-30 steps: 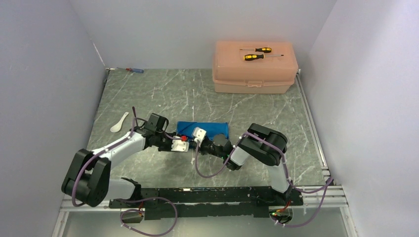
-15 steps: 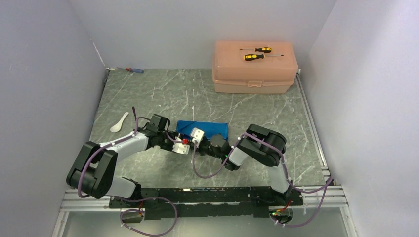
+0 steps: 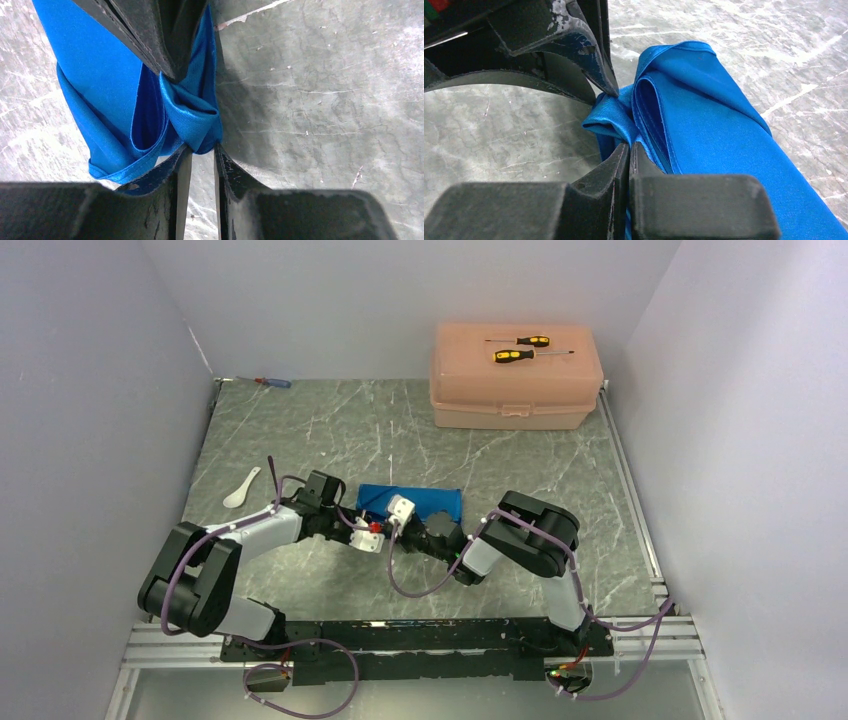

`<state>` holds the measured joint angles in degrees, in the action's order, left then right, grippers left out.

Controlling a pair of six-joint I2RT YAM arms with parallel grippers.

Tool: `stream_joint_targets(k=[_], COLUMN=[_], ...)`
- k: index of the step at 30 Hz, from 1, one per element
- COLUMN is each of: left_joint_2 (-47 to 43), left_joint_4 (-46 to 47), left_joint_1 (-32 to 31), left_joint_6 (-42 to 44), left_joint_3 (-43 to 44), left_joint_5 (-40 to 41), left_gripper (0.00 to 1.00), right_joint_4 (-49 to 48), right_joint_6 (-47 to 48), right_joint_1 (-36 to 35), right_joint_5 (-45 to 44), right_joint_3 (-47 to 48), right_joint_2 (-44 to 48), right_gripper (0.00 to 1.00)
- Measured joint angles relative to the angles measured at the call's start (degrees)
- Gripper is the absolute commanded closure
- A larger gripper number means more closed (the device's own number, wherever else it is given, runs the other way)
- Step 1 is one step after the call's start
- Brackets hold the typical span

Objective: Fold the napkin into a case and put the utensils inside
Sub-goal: Pass from the right arm to the left

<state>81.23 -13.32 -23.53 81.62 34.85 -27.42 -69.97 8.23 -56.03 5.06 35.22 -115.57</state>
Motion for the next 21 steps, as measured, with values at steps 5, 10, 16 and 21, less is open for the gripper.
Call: stream_joint_targets(k=[5, 10, 16, 21], left_joint_2=[0.0, 0.0, -0.3, -2.3], left_joint_4=[-0.8, -0.9, -1.4, -3.5], left_joint_1=[0.0, 0.0, 0.0, 0.0], left_joint_6=[-0.5, -0.5, -0.9, -2.3], left_joint_3=[0.3, 0.3, 0.3, -0.3], left_joint_5=[0.3, 0.3, 0.5, 1.7], left_gripper=[0.73, 0.73, 0.7, 0.62], right_joint_4=[-0.3, -0.3, -0.3, -0.3], right_joint_6=[-0.9, -1.4, -2.1, -2.3], right_joint_1=[0.3, 0.5, 0.5, 0.5], right_joint_5=[-0.6, -0.6, -0.7, -1.4], right_joint_3=[0.0, 0.0, 0.0, 0.0], right_joint_2=[0.0, 0.0, 0.0, 0.0], right_gripper=[0.96, 0.96, 0.98, 0.98])
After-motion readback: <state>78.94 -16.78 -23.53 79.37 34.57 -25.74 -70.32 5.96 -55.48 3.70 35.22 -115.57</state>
